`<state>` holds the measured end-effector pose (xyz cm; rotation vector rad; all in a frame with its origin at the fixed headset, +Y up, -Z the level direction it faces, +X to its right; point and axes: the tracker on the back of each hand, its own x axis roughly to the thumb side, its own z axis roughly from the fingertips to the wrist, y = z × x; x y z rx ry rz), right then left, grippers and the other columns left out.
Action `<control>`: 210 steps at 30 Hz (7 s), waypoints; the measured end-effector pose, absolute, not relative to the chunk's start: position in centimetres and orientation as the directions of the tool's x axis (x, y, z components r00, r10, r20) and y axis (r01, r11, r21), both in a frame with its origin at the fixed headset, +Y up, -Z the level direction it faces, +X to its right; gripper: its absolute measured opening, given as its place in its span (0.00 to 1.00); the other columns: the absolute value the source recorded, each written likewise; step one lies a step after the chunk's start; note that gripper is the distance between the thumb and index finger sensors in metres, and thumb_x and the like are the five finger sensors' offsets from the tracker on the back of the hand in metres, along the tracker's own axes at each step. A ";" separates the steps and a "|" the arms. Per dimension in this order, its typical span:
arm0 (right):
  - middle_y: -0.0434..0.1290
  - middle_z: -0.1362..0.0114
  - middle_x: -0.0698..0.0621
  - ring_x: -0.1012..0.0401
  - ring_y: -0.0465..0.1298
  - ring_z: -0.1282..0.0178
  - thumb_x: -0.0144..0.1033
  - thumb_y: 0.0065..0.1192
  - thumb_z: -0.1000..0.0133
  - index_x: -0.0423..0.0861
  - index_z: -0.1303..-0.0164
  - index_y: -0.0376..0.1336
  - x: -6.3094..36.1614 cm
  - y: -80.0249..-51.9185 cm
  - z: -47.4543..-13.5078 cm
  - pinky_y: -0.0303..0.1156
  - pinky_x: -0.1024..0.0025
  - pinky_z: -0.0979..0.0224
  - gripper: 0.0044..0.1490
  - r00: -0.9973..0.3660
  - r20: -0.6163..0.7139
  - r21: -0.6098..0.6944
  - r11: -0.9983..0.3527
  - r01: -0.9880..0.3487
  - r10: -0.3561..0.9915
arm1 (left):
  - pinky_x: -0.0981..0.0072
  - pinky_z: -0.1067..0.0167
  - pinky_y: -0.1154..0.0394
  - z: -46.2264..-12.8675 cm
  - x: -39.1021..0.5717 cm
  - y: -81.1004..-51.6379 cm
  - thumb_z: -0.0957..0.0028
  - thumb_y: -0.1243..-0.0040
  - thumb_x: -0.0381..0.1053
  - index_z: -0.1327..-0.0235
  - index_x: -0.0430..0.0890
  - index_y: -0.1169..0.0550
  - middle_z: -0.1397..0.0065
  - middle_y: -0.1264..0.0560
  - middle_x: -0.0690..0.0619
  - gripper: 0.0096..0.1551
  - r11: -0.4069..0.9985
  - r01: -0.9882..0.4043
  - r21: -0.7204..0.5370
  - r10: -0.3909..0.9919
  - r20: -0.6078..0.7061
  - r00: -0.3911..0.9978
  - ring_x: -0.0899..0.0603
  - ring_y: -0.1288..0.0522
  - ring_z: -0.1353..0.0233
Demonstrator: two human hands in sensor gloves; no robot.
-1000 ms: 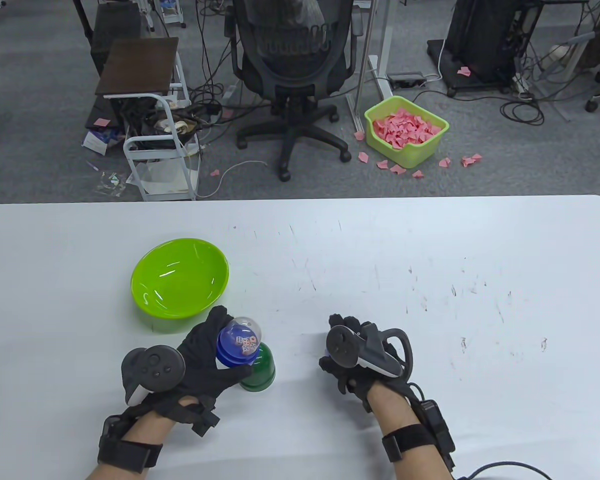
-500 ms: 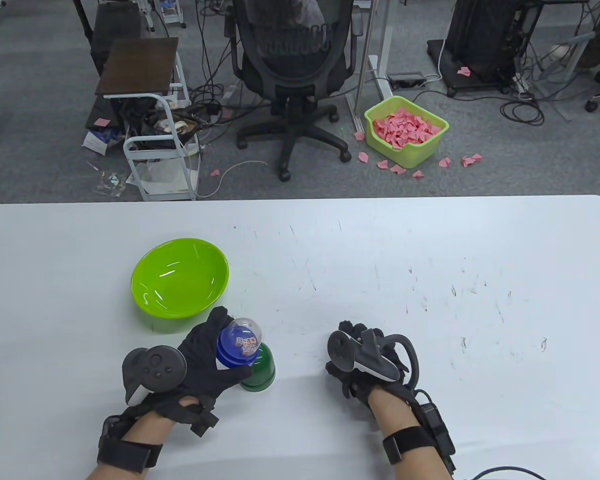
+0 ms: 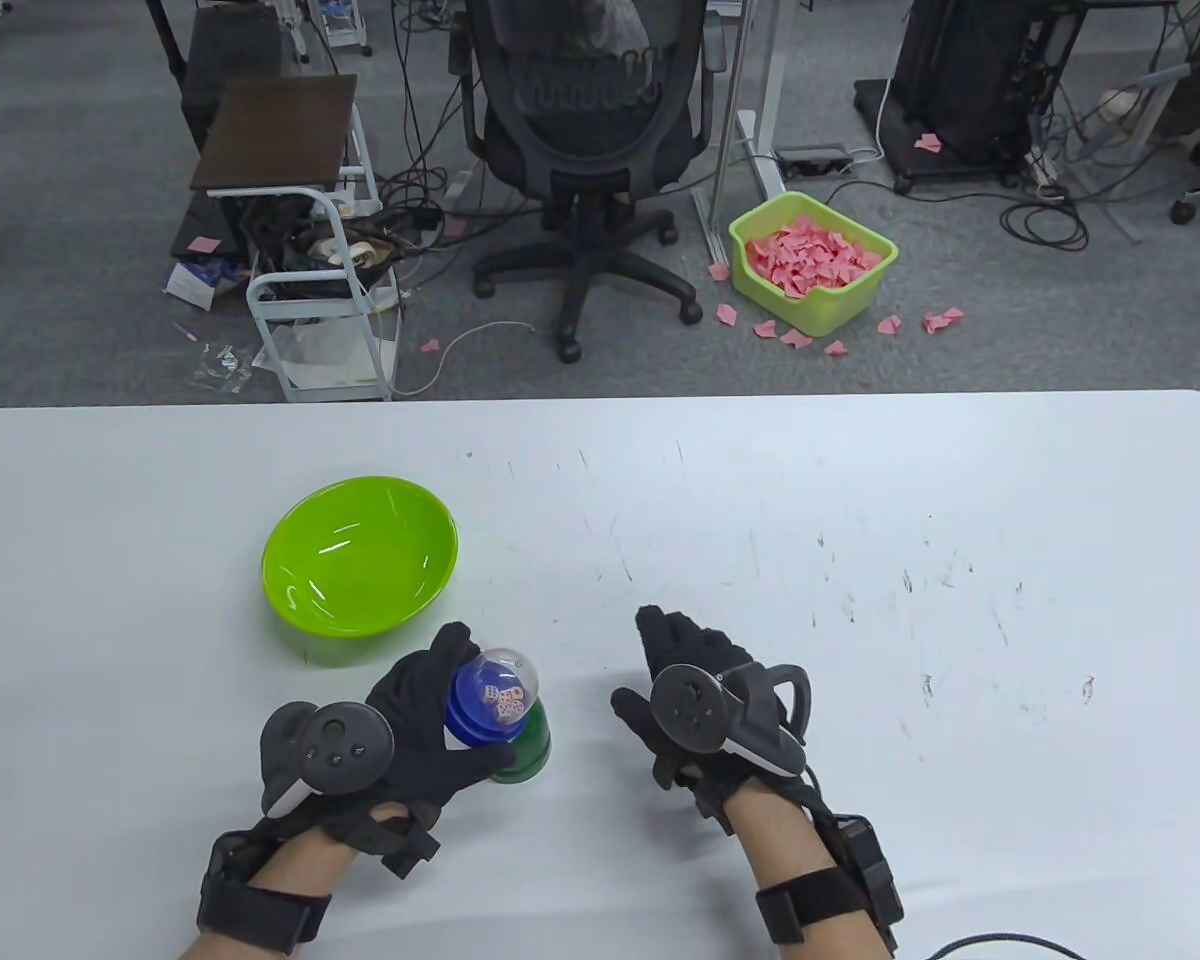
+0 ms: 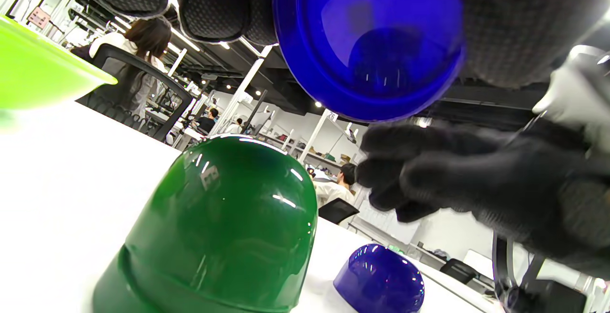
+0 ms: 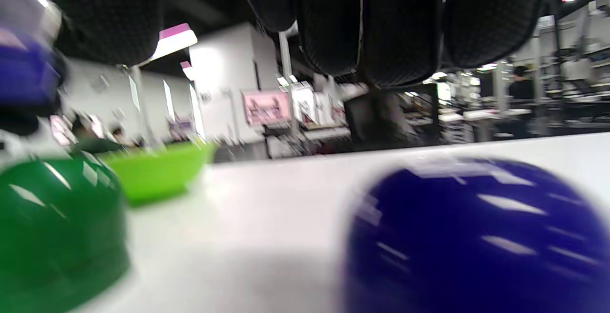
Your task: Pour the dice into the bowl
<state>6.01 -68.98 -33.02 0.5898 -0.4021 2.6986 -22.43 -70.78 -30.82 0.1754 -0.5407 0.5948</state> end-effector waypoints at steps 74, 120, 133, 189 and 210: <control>0.57 0.19 0.29 0.33 0.71 0.36 0.48 0.72 0.48 0.38 0.21 0.49 13.7 -67.4 -34.5 0.68 0.32 0.33 0.54 -0.875 0.234 -0.293 -0.828 -0.479 0.424 | 0.34 0.24 0.37 -31.4 -25.5 -70.5 0.57 0.35 0.75 0.21 0.48 0.52 0.19 0.38 0.44 0.63 0.742 -0.666 0.077 0.561 0.474 0.679 0.35 0.37 0.21; 0.50 0.16 0.26 0.26 0.59 0.27 0.47 0.75 0.51 0.35 0.19 0.47 17.5 -72.1 -36.3 0.59 0.25 0.30 0.60 -0.894 0.002 -0.111 -0.888 -0.445 0.448 | 0.36 0.26 0.33 -32.6 -30.1 -70.7 0.65 0.21 0.69 0.21 0.46 0.50 0.21 0.35 0.43 0.71 0.549 -0.820 0.162 0.766 0.294 0.571 0.35 0.31 0.24; 0.53 0.17 0.27 0.28 0.61 0.27 0.49 0.74 0.51 0.35 0.20 0.48 13.8 -69.7 -35.3 0.61 0.27 0.31 0.59 -0.821 0.233 -0.182 -0.806 -0.563 0.522 | 0.36 0.26 0.33 -32.8 -32.6 -71.4 0.67 0.20 0.72 0.28 0.47 0.44 0.23 0.33 0.45 0.65 0.541 -0.796 0.271 0.780 0.192 0.596 0.36 0.29 0.26; 0.52 0.17 0.26 0.27 0.59 0.27 0.53 0.63 0.45 0.35 0.19 0.49 15.4 -70.4 -35.4 0.60 0.26 0.31 0.53 -0.813 0.162 -0.150 -0.801 -0.580 0.559 | 0.37 0.34 0.29 -46.5 -32.1 -67.7 0.66 0.37 0.85 0.28 0.47 0.30 0.35 0.22 0.39 0.60 0.998 -0.006 -0.060 0.001 -0.084 0.996 0.36 0.24 0.43; 0.52 0.17 0.26 0.27 0.59 0.27 0.53 0.63 0.44 0.35 0.19 0.48 15.4 -70.4 -35.5 0.59 0.26 0.30 0.53 -0.808 0.177 -0.164 -0.793 -0.587 0.561 | 0.28 0.25 0.40 -39.3 -33.4 -67.9 0.61 0.32 0.79 0.22 0.50 0.40 0.22 0.30 0.44 0.61 0.827 -0.552 0.106 0.537 0.139 0.832 0.36 0.30 0.26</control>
